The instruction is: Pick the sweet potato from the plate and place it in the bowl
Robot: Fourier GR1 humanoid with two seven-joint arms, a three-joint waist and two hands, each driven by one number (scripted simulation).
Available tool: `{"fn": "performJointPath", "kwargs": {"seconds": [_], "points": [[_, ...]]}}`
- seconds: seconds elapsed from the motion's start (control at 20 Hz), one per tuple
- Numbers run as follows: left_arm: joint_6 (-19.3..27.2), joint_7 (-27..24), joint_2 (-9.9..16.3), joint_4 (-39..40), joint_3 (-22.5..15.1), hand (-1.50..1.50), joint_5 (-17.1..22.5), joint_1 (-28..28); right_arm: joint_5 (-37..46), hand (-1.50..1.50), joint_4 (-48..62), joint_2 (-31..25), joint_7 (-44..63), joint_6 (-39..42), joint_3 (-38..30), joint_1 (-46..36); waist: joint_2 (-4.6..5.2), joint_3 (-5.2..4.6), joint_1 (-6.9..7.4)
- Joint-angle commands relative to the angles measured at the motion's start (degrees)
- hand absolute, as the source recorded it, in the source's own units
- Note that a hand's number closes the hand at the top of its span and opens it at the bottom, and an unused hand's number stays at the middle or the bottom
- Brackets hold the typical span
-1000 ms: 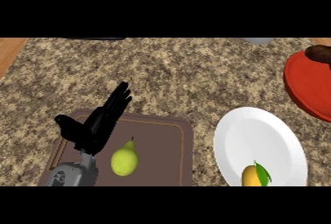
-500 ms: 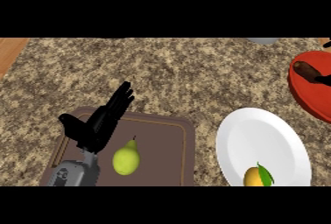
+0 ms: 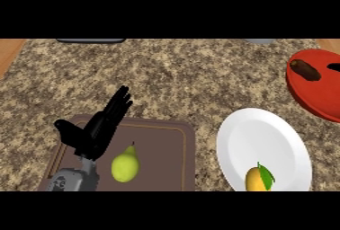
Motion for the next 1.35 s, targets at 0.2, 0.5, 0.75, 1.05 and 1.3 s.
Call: {"fn": "performJointPath", "kwargs": {"seconds": [0.2,0.5,0.75,1.05,1.3], "points": [[0.7,-0.5,0.0,-2.2,0.1,0.00,-0.4,4.5,-13.6,-1.50,-2.6,-4.1,-11.6,17.5,-9.4,8.5,-1.06,-0.29,-2.31],[1.5,1.4,1.2,-2.3,2.7,0.00,0.4,3.0,-20.2,-1.50,-9.5,-7.1,-17.2,30.7,-13.4,22.1,-1.84,-0.47,-5.34],[0.8,1.7,2.4,-3.3,4.2,0.00,1.8,4.4,-24.3,1.50,-16.7,-4.2,-23.6,37.4,-14.6,36.3,-1.91,-0.43,-6.85],[3.3,1.5,1.2,-5.0,3.7,0.00,0.1,5.5,-29.4,1.50,-25.5,-0.5,-26.0,42.8,-15.3,52.9,-2.13,-0.39,-8.99],[2.1,0.7,2.0,-4.9,4.7,0.00,1.3,7.0,-28.6,1.50,-33.6,5.3,-30.6,43.3,-10.4,67.8,-1.81,-0.31,-9.00]]}}
